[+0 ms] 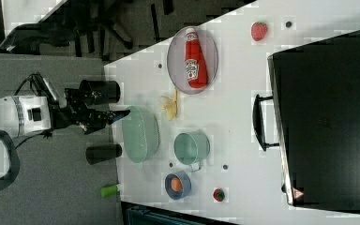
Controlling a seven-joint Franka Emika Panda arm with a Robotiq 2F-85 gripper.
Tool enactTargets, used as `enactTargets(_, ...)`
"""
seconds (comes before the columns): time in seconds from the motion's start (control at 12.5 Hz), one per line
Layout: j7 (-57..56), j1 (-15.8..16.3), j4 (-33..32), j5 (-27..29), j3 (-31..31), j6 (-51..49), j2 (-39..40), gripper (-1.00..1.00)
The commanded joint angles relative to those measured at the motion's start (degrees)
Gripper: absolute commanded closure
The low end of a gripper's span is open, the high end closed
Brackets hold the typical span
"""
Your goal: Flap open oven.
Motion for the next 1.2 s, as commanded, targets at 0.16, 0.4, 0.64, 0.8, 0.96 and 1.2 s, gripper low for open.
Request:
enactTargets(0.16, -3.48, -1.18, -8.76, 1.07, -2.00, -10.78, -20.13, -0.80)
enactTargets(0.4, -3.48, -1.18, -8.77, 1.07, -1.99, -10.79, -20.12, -1.00)
enactTargets(0.64, -3.48, -1.18, -8.76, 1.07, -2.00, -10.79, -20.13, -0.39)
enactTargets(0.8, -3.48, -1.19, -8.83, 1.06, -2.03, -10.79, -20.11, 0.09)
enactTargets(0.96, -3.48, -1.29, -9.16, 1.04, -2.13, -10.80, -20.01, 0.55)
enactTargets(1.2, -5.89, -1.48, -11.17, 0.80, -2.63, -10.80, -19.91, 0.65)
